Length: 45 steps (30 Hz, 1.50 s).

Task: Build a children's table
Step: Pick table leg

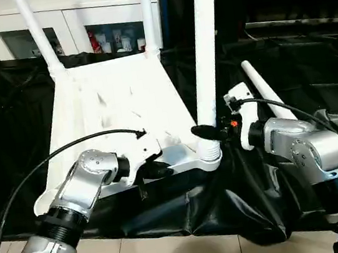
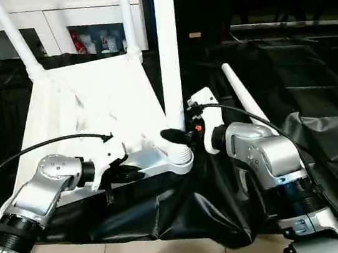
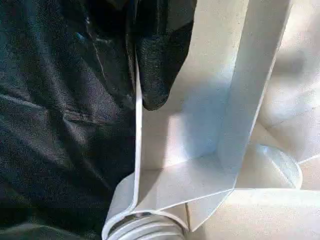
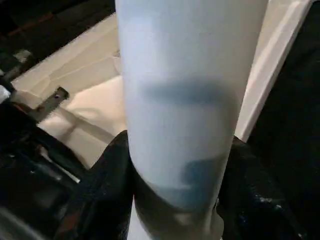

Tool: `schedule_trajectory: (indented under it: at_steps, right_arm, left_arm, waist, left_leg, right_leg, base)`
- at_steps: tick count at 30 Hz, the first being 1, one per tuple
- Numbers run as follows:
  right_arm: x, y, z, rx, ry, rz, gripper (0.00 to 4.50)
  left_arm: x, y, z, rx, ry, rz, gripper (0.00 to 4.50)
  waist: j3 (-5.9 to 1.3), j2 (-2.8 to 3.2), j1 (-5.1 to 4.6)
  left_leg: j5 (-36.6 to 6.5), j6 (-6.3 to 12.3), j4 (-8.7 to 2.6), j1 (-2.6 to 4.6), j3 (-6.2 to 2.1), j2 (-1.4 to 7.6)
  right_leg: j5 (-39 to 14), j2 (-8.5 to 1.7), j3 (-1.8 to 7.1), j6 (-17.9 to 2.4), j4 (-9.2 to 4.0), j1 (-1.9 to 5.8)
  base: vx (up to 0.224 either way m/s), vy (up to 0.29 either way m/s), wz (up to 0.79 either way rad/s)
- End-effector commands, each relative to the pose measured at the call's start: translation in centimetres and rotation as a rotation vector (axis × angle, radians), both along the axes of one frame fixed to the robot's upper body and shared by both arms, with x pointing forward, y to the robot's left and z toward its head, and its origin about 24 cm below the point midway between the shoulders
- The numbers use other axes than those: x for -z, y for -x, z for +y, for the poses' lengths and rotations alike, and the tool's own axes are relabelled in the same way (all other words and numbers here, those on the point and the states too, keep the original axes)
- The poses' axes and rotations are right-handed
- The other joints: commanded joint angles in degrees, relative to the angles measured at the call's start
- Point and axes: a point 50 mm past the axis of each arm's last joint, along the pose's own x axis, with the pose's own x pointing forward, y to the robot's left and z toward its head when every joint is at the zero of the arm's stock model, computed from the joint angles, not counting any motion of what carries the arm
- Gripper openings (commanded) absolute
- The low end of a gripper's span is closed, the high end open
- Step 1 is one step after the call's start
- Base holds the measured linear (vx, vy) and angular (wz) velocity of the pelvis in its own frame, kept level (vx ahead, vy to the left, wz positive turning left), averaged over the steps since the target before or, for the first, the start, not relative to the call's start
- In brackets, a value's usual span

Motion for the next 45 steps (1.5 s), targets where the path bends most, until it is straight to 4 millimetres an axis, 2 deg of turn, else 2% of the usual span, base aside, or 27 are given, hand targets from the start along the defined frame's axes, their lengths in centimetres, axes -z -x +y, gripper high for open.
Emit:
schedule_trajectory:
  at_steps: [1, 3, 5, 6, 7, 9, 10, 22, 23, 26, 27, 28, 29, 31, 32, 34, 35, 45]
  right_arm:
    - [0.1, 0.0, -0.2, 0.009, 0.014, -0.011, 1.89]
    - [0.1, 0.2, -0.1, 0.01, -0.002, -0.004, 1.89]
    - [0.1, 0.4, -0.1, 0.012, -0.009, 0.001, 1.89]
    - [0.1, 0.5, -0.1, 0.009, -0.013, 0.006, 1.89]
    - [0.1, 0.5, -0.1, 0.009, -0.013, 0.006, 1.89]
    - [0.2, 0.9, 0.0, -0.003, -0.023, 0.021, 1.89]
    - [0.3, 1.1, 0.0, -0.008, -0.032, 0.024, 1.89]
    - [1.9, 1.5, -0.7, 0.068, -0.121, 0.02, 1.89]
    - [2.3, 1.7, -0.8, 0.087, -0.136, 0.027, 1.89]
    - [2.7, 1.8, -0.9, 0.105, -0.148, 0.033, 1.89]
    - [3.0, 1.9, -1.1, 0.126, -0.154, 0.037, 1.89]
    - [3.0, 1.9, -1.1, 0.126, -0.154, 0.037, 1.89]
    - [3.7, 2.1, -1.3, 0.163, -0.164, 0.036, 1.89]
    - [4.1, 2.2, -1.5, 0.191, -0.175, 0.036, 1.89]
    - [4.8, 2.5, -1.6, 0.234, -0.188, 0.021, 1.89]
    - [5.2, 2.8, -1.5, 0.253, -0.198, 0.005, 1.89]
    - [5.4, 2.9, -1.4, 0.261, -0.193, -0.013, 1.89]
    - [6.6, 4.1, -0.5, 0.27, -0.097, -0.193, 1.88]
  left_arm:
    - [-1.8, -0.4, 0.0, -0.003, 0.023, -0.069, 0.0]
    - [-2.0, -0.2, 0.1, 0.008, 0.021, -0.072, 0.0]
    - [-2.0, -0.1, 0.1, 0.011, 0.021, -0.073, 0.0]
    - [-2.1, 0.0, 0.2, 0.013, 0.02, -0.072, 0.0]
    - [-2.1, 0.0, 0.2, 0.013, 0.02, -0.072, 0.0]
    - [-2.1, 0.2, 0.3, 0.016, 0.018, -0.07, 0.0]
    - [-2.2, 0.2, 0.3, 0.018, 0.017, -0.071, 0.0]
    - [-2.7, 0.2, 0.4, 0.004, 0.024, -0.088, 0.0]
    - [-2.7, 0.1, 0.4, 0.0, 0.027, -0.089, 0.0]
    - [-2.7, 0.1, 0.4, -0.004, 0.03, -0.09, 0.0]
    - [-2.8, 0.1, 0.4, -0.007, 0.033, -0.09, 0.0]
    - [-2.8, 0.1, 0.4, -0.007, 0.033, -0.09, 0.0]
    - [-2.8, 0.0, 0.4, -0.011, 0.038, -0.091, 0.0]
    - [-2.9, 0.0, 0.3, -0.015, 0.044, -0.092, 0.0]
    - [-3.0, -0.1, 0.2, -0.022, 0.055, -0.093, 0.0]
    - [-3.0, -0.2, 0.2, -0.026, 0.057, -0.094, 0.0]
    - [-3.0, -0.2, 0.2, -0.028, 0.058, -0.095, 0.0]
    - [-3.1, -0.6, 0.0, -0.045, 0.066, -0.101, 0.0]
  waist:
    - [-4.41, -0.45, 0.16]
    - [-3.64, -0.67, -0.13]
    - [-3.74, -0.6, -0.15]
    - [-3.39, -0.65, -0.33]
    - [-3.47, -0.69, -0.34]
    - [-3.16, -0.68, -0.47]
    - [-3.09, -0.88, -0.53]
    - [-3.4, -0.77, -0.62]
    - [-3.56, -0.49, -0.58]
    - [-3.52, -0.57, -0.65]
    - [-3.68, -0.29, -0.59]
    - [-3.6, -0.43, -0.64]
    - [-3.68, -0.12, -0.63]
    - [-3.67, -0.17, -0.62]
    - [-3.56, 0.01, -0.72]
    - [-3.46, -0.02, -0.86]
    - [-3.44, 0.24, -0.86]
    - [-3.45, 0.38, -1.42]
  left_leg:
    - [-6.47, 3.02, -4.0, -0.66, 0.76, 0.47]
    - [-6.99, 3.45, -4.19, -0.71, 0.86, 0.38]
    - [-6.98, 3.5, -4.16, -0.62, 0.83, 0.36]
    - [-7.08, 3.56, -4.3, -0.62, 0.78, 0.44]
    - [-6.94, 3.66, -4.29, -0.63, 0.79, 0.4]
    - [-7.21, 3.74, -4.39, -0.55, 0.76, 0.48]
    - [-7.31, 3.79, -4.42, -0.53, 0.78, 0.48]
    - [-7.58, 3.53, -4.35, -0.48, 0.75, 0.5]
    - [-7.72, 3.45, -4.34, -0.42, 0.73, 0.59]
    - [-7.72, 3.53, -4.37, -0.47, 0.7, 0.55]
    - [-7.84, 3.46, -4.32, -0.38, 0.68, 0.53]
    - [-8.07, 3.37, -4.37, -0.39, 0.71, 0.55]
    - [-8.51, 3.23, -4.37, -0.37, 0.68, 0.61]
    - [-9.02, 3.11, -4.4, -0.35, 0.66, 0.55]
    - [-9.75, 3.03, -4.42, -0.36, 0.65, 0.54]
    - [-10.7, 2.91, -4.46, -0.28, 0.62, 0.43]
    - [-11.11, 2.79, -4.5, -0.22, 0.58, 0.48]
    - [-12.67, 3.06, -4.56, -0.38, 0.43, 0.39]
  right_leg:
    - [-23.48, -3.26, 3.09, -2.32, -4.23, 4.34]
    - [-24.1, -3.13, 3.17, -2.04, -4.48, 4.11]
    - [-24.31, -3.13, 3.18, -1.91, -4.46, 4.17]
    - [-24.09, -3.06, 3.19, -1.96, -4.5, 4.07]
    - [-23.8, -3.01, 3.19, -2.01, -4.48, 4.14]
    - [-23.71, -2.98, 3.28, -2.14, -4.51, 4.07]
    - [-23.76, -2.98, 3.27, -2.2, -4.57, 4.03]
    - [-23.95, -3.16, 3.17, -2.93, -4.61, 4.22]
    - [-23.74, -3.23, 3.19, -3.02, -4.63, 4.24]
    - [-23.07, -3.08, 3.14, -3.38, -4.52, 4.29]
    - [-23.09, -3.1, 3.12, -3.45, -4.48, 4.34]
    - [-23.29, -3.14, 3.12, -3.46, -4.59, 4.25]
    - [-23.29, -3.17, 3.13, -3.5, -4.66, 4.24]
    - [-23.54, -3.2, 3.05, -3.5, -4.68, 4.32]
    - [-24.27, -3.18, 3.0, -3.38, -4.89, 4.27]
    - [-25.61, -3.16, 2.86, -2.93, -5.13, 4.25]
    - [-25.97, -3.24, 2.86, -2.7, -5.27, 4.14]
    - [-26.47, -3.11, 2.73, -2.49, -5.38, 4.31]
  base:
    - [0.0, 0.0, 0.0]
    - [0.0, 0.0, 0.0]
    - [0.0, 0.0, 0.0]
    - [0.0, 0.0, 0.0]
    - [0.0, 0.0, 0.0]
    - [0.0, 0.0, 0.0]
    - [0.0, 0.0, 0.0]
    - [0.0, 0.0, 0.0]
    - [0.0, 0.0, 0.0]
    - [0.0, 0.0, 0.0]
    - [0.0, 0.0, 0.0]
    - [0.0, 0.0, 0.0]
    - [0.0, 0.0, 0.0]
    - [0.0, 0.0, 0.0]
    - [0.0, 0.0, 0.0]
    - [0.0, 0.0, 0.0]
    - [0.0, 0.0, 0.0]
    - [0.0, 0.0, 0.0]
